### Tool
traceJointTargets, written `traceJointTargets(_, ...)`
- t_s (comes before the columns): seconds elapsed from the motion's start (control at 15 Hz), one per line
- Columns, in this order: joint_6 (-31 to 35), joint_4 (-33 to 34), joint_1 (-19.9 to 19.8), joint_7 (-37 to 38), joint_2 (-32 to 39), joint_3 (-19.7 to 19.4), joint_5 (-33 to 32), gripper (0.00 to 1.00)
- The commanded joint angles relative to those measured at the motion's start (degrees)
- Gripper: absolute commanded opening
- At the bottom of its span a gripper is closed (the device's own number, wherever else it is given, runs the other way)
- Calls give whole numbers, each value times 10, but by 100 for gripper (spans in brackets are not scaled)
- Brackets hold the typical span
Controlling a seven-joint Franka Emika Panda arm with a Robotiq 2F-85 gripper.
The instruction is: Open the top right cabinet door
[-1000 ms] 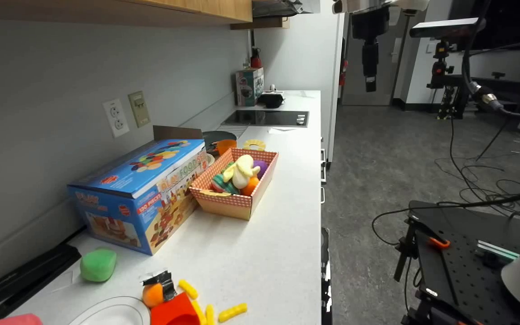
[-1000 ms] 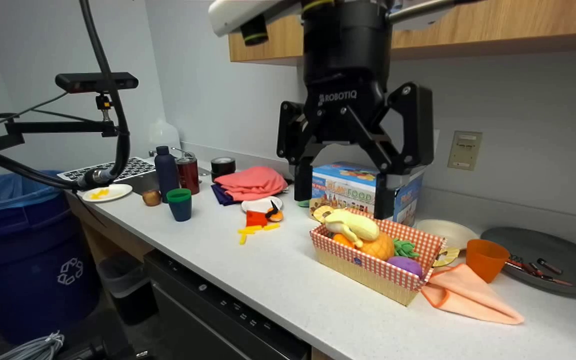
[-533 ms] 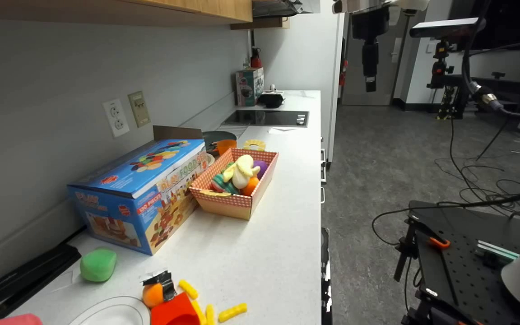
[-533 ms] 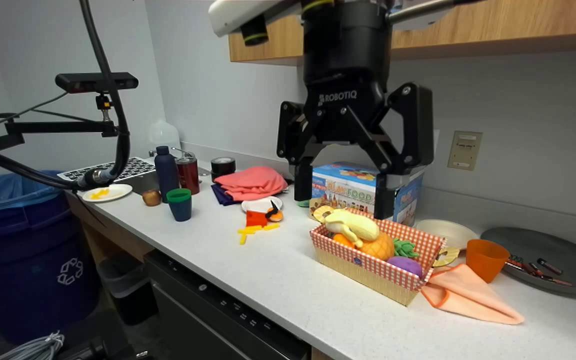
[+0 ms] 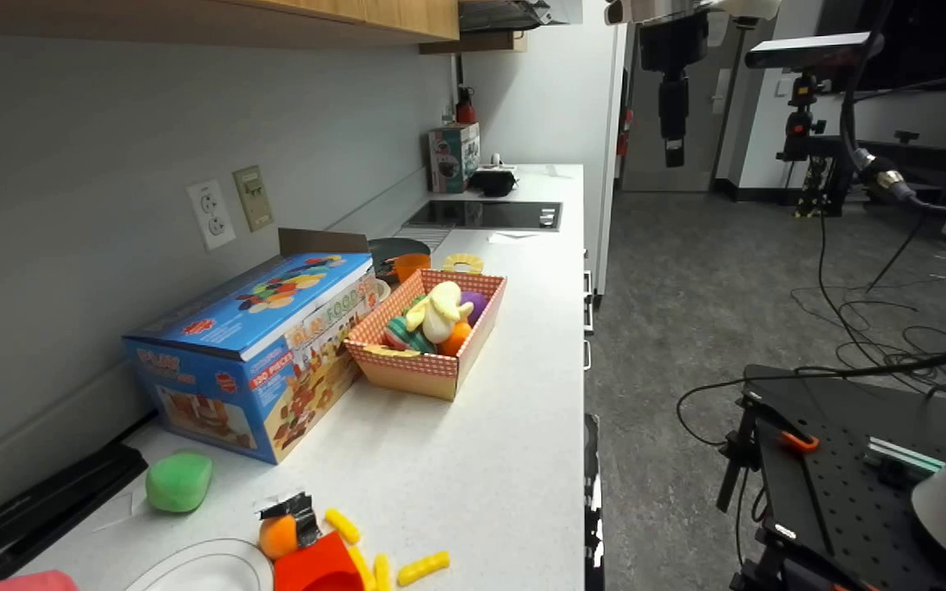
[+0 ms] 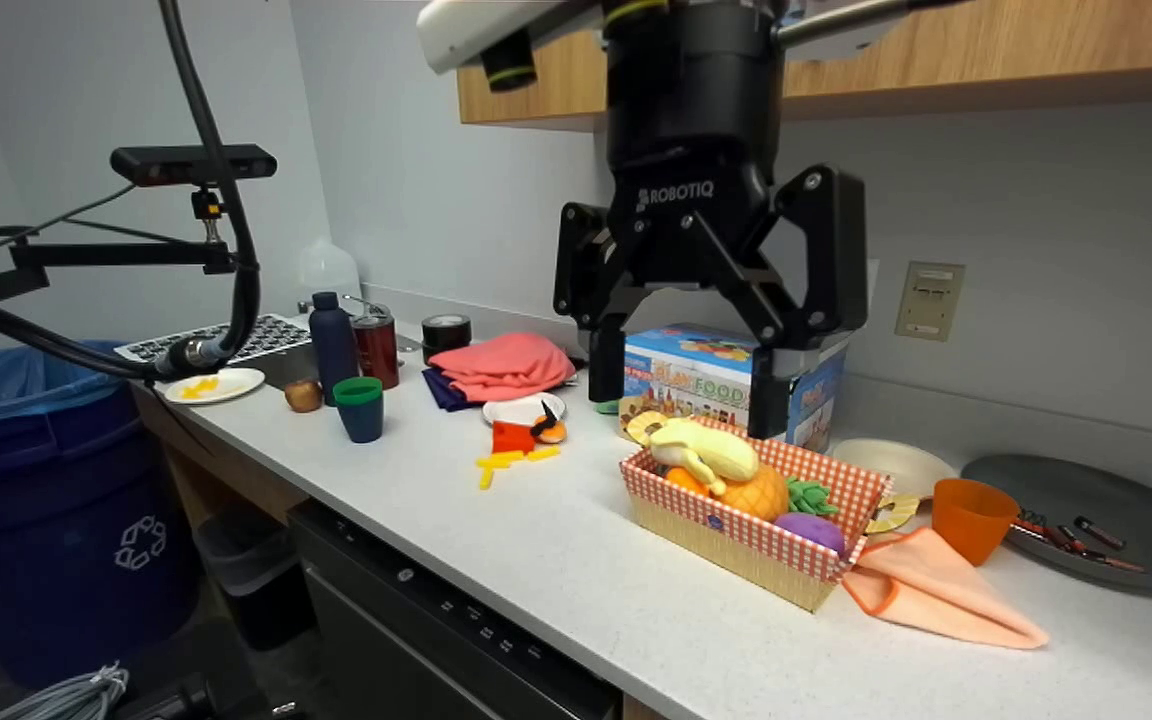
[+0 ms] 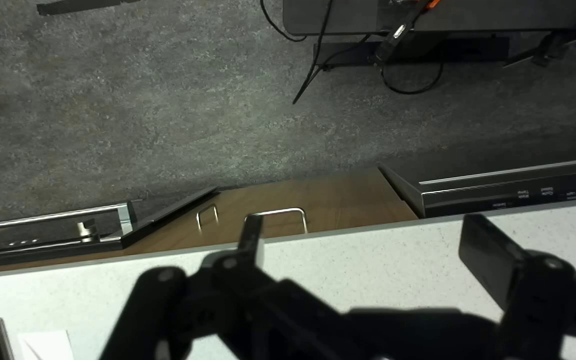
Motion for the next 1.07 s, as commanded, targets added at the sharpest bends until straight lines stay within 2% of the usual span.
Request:
traceJointTargets(0.0,-1,1,3,1,0,-2,-1,100)
traceJointTargets(0.47,3,0,5,5,-13,0,5,100)
traceJointTargets(0.8,1,48,21,15,-95,12,63,100)
traceJointTargets(1.0,23,93,42,33,-110,27,102,100)
